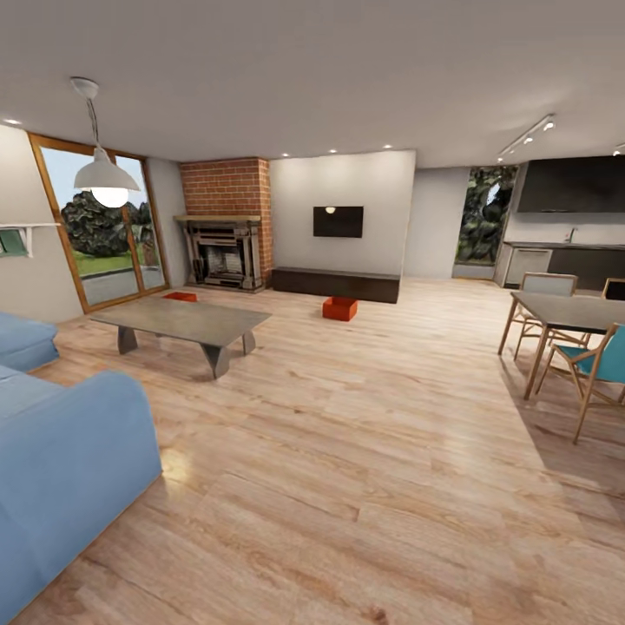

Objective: Move the two storage containers from the living room to the garage. In the garage, place one container on the floor and stack the other container on top of it (either order is fine).

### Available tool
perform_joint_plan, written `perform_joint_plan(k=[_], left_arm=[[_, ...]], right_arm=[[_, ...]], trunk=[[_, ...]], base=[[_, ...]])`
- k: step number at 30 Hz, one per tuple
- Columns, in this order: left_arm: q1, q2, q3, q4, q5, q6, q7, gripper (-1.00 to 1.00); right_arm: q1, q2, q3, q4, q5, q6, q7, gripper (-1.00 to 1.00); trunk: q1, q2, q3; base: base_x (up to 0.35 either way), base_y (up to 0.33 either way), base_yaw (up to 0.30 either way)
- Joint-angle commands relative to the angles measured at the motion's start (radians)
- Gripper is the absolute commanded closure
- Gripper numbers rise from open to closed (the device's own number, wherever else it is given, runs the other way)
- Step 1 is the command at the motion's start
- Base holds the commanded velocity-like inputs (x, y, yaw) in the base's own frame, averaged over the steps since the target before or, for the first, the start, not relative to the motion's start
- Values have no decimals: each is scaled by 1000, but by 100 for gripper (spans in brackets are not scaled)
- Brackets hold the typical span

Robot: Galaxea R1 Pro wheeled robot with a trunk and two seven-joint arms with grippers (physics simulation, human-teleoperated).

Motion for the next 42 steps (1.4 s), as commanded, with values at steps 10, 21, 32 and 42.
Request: perform_joint_plan(k=[10, 21, 32, 42], left_arm=[[0, 0, 0, 0, 8, -2, 0, -100], [0, 0, 0, 0, 8, -2, 0, -100], [0, 0, 0, 0, 8, -1, 0, -100], [0, 0, 0, 0, 9, -1, 0, -100]], right_arm=[[-1, 1, 9, 3, -11, -6, 0, -100], [-1, 1, 8, 3, -11, -6, 0, -100], [-1, 1, 9, 3, -14, -11, -1, -100], [-1, 1, 9, 3, -14, -11, 0, -100]], trunk=[[1, 0, -1], [1, 0, -1], [1, 0, -1], [1, 0, -1]], base=[[323, 0, 0], [323, 0, 0], [323, 0, 0], [323, 0, -6]])
